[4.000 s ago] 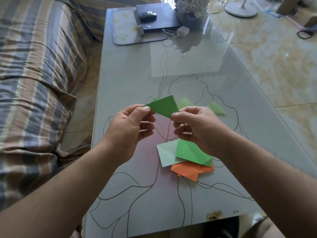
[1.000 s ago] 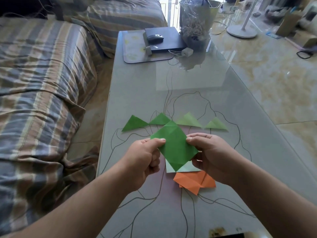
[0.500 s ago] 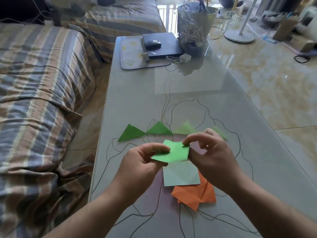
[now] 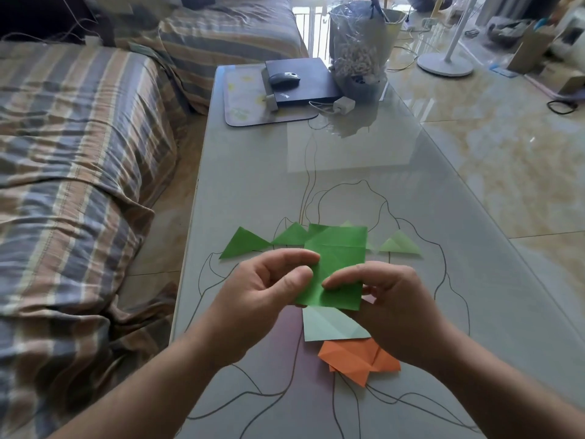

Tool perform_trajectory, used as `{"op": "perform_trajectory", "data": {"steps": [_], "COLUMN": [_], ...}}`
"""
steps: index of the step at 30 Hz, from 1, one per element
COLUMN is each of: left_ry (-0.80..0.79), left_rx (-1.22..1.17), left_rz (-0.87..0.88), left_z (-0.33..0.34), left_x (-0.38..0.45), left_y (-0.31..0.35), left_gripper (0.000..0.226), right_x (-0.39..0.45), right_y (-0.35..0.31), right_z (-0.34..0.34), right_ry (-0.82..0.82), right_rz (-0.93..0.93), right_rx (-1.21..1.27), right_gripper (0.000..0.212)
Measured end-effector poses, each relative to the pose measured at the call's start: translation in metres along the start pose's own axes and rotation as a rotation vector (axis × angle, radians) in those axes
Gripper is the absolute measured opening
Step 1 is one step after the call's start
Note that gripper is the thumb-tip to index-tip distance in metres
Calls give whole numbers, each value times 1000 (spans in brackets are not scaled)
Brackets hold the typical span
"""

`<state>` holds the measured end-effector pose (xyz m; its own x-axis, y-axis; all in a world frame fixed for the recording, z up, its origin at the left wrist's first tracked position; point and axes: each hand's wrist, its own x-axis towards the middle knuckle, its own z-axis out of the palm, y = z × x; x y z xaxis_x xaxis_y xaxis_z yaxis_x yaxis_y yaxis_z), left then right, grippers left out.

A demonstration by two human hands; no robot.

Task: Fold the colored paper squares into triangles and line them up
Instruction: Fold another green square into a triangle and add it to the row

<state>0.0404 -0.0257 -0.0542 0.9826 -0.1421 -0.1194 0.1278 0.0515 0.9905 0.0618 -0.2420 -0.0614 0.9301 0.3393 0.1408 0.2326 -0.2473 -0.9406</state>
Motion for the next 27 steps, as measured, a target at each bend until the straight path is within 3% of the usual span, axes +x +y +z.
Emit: {"op": "perform_trajectory", "data": {"steps": [4, 10, 19, 27], "left_ry": [62, 56, 76, 78], "left_rx": [-38, -81, -72, -296], "left_rz": [-105, -187, -209, -252], "left_z": [2, -1, -5, -5], "left_x": [3, 7, 9, 11], "left_y": [-1, 7, 7, 9], "left_gripper": [34, 41, 42, 36], "right_x": [1, 7, 9, 10], "right_y": [1, 7, 9, 7], "right_z": [2, -1, 2, 1], "right_ry": [-36, -34, -38, -28], "right_rz": [14, 117, 143, 161], "right_rx": [-40, 47, 152, 205], "right_gripper": [33, 49, 23, 48]}}
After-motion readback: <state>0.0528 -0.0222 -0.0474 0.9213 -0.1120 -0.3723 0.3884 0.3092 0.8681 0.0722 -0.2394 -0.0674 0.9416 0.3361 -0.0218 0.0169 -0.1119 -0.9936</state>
